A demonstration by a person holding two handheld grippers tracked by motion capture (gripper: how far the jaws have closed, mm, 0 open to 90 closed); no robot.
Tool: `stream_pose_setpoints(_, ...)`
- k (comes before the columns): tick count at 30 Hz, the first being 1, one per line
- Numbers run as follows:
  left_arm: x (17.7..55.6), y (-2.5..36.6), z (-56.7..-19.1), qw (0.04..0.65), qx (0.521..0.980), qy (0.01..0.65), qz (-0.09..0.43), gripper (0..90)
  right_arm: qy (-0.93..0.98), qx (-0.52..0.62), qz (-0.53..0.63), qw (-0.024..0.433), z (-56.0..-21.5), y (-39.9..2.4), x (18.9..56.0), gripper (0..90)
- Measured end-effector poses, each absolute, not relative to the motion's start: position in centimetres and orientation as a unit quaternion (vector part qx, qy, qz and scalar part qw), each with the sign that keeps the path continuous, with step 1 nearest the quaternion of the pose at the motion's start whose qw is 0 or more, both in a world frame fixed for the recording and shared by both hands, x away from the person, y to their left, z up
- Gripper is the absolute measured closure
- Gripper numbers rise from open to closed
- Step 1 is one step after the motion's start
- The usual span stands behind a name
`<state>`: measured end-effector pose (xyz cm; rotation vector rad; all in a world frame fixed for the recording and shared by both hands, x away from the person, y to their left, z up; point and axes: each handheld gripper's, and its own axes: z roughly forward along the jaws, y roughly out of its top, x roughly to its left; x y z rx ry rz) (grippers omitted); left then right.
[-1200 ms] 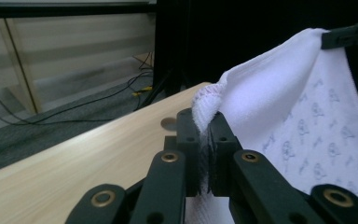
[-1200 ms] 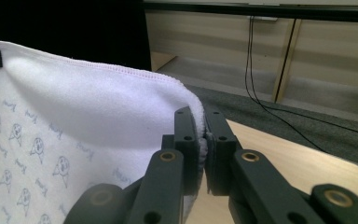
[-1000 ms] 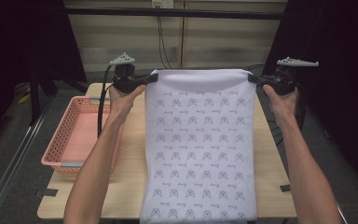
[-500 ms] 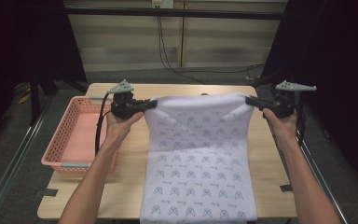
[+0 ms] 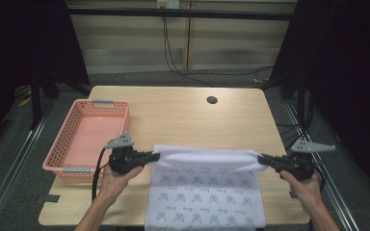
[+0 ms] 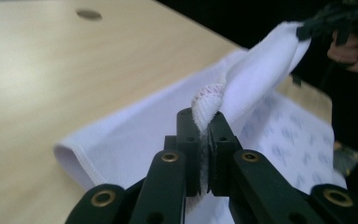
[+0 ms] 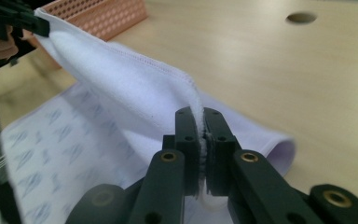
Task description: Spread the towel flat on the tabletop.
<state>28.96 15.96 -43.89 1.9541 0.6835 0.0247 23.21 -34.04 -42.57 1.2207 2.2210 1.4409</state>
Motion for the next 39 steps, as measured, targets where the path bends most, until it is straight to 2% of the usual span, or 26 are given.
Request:
stream_pose_setpoints(7, 25.1, 16.3, -47.1, 0.448, 0.844, 0.294, -0.024, 86.1, 0.792, 0.418, 0.441, 0.062, -46.1, -32.6, 19.3, 85.9)
stream_pose_setpoints(14, 24.7, 16.3, -48.6, 0.424, 0.854, 0.297, -0.055, 85.2, 0.816, 0.411, 0.403, 0.045, -47.6, -31.9, 19.1, 85.8)
stream_pose_setpoints(21, 25.1, 14.9, -49.5, 0.382, 0.876, 0.291, -0.045, 86.1, 0.838, 0.423, 0.345, 0.021, -49.1, -31.1, 20.0, 86.6)
stream_pose_setpoints(25, 26.0, 14.9, -49.6, 0.385, 0.869, 0.307, -0.047, 86.4, 0.833, 0.429, 0.348, 0.03, -49.1, -31.3, 20.3, 86.7)
stream_pose_setpoints(30, 28.3, 14.4, -49.6, 0.383, 0.868, 0.317, -0.012, 86.7, 0.83, 0.436, 0.343, 0.057, -49.2, -31.1, 22.3, 86.8)
stream_pose_setpoints(39, 33.4, 13.6, -50.0, 0.391, 0.85, 0.352, -0.007, 86.7, 0.824, 0.451, 0.33, 0.094, -49.3, -30.8, 26.6, 86.9)
